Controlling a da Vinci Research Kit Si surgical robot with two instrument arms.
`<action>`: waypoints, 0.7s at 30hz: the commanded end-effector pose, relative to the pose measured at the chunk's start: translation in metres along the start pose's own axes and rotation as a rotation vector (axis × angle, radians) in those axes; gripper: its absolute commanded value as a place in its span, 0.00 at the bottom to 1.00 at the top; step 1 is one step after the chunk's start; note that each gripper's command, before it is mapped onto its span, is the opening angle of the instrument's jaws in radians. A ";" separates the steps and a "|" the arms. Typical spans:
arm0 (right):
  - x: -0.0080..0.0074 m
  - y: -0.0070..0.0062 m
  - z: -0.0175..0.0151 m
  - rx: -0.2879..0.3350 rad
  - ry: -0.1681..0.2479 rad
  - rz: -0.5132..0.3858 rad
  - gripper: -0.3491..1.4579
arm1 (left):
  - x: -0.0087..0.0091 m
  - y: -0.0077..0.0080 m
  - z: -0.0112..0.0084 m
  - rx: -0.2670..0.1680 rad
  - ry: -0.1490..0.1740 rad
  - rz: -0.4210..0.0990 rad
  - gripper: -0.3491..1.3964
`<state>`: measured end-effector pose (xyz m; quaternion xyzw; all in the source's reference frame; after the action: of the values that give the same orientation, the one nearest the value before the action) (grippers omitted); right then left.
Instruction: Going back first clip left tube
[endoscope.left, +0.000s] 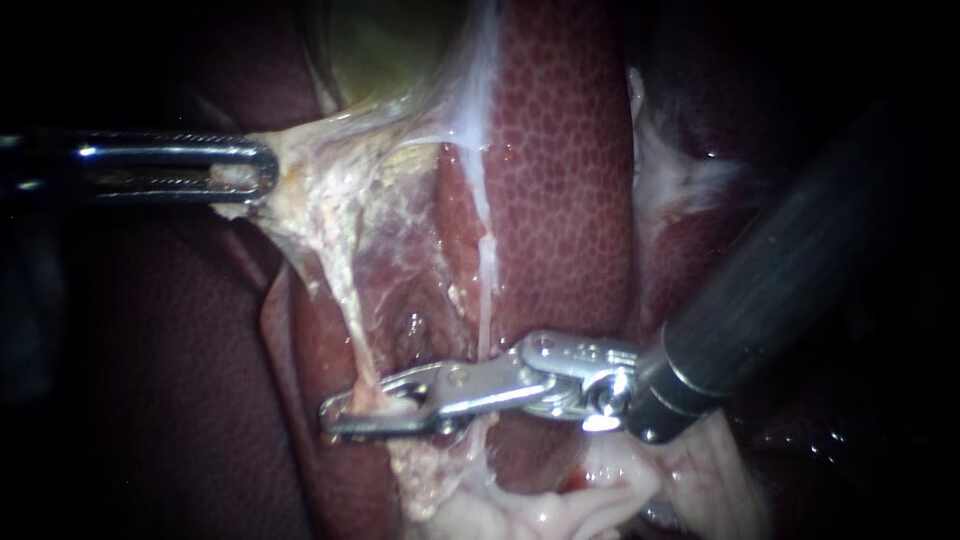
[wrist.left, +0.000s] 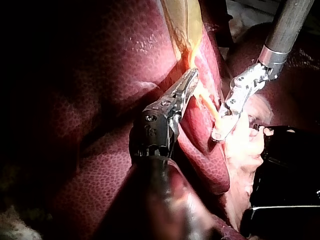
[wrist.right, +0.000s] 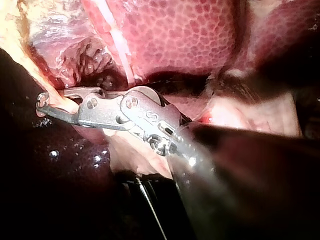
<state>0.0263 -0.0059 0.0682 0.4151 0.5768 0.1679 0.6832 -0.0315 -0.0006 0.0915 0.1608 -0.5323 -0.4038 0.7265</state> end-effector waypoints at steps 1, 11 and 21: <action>0.0000 0.0000 0.0001 0.001 -0.003 0.000 0.00 | 0.0000 0.0000 0.0000 0.000 0.000 0.000 0.00; 0.0003 0.0005 0.0009 0.002 0.035 -0.044 0.36 | 0.0000 0.0000 -0.0001 0.000 0.000 0.000 0.00; 0.0008 0.0023 0.0018 -0.034 0.066 -0.125 0.52 | 0.0000 -0.0002 -0.0001 0.000 0.000 0.000 0.00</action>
<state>0.0287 -0.0044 0.0696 0.3605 0.6210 0.1475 0.6802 -0.0315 -0.0008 0.0913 0.1609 -0.5322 -0.4039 0.7265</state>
